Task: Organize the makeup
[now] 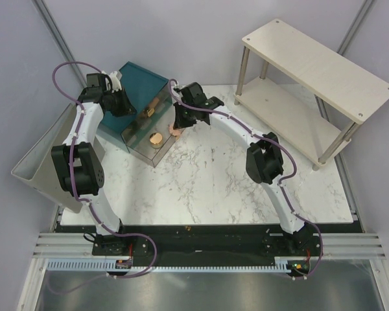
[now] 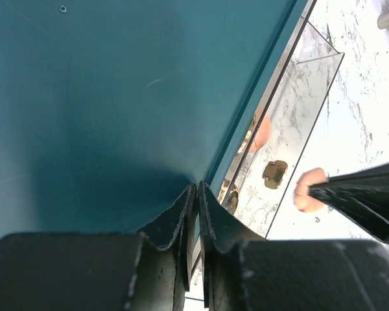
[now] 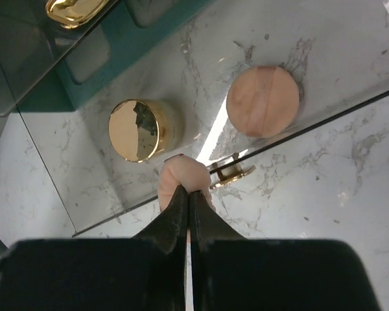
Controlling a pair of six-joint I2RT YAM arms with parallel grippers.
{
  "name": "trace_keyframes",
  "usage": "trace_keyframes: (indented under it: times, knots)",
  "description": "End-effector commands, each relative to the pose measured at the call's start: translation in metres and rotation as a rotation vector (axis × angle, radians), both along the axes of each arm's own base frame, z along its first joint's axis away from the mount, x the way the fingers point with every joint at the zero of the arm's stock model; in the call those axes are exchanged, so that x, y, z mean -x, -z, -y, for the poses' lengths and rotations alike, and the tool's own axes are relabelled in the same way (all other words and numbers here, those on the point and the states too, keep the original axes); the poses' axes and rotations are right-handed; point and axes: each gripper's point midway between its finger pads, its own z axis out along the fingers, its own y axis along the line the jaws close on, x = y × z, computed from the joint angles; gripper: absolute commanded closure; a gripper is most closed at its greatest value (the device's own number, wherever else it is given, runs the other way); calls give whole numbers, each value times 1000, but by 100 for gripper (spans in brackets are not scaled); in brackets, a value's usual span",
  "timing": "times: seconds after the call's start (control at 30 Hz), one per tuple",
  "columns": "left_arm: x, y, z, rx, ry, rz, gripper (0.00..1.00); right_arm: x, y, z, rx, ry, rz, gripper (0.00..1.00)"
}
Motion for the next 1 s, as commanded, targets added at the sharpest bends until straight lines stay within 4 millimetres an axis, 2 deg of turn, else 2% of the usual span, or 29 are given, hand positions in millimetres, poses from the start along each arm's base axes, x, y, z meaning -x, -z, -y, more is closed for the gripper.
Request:
trace_keyframes:
  times: [0.0,0.3,0.4,0.57,0.7,0.83,0.87,0.97]
  knots:
    - [80,89,18,30,47,-440,84,-14,-17,-27,-160,28,-7,100]
    - [81,89,17,25,49,-441,84,-31,-33,-46,-282,65,30,98]
    - [81,88,17,25,49,-438,84,-33,-26,-50,-295,77,21,95]
    - [80,88,17,26,50,-436,84,-39,4,-46,-232,119,23,90]
    - [81,88,19,35,50,-441,84,-45,9,-44,-211,147,58,76]
    - [80,87,19,35,51,-436,84,-53,2,-44,-218,172,96,63]
    - [81,87,19,36,52,-437,84,-54,1,-45,-221,173,104,57]
    - [82,87,19,36,55,-438,84,-57,1,-44,-219,183,110,46]
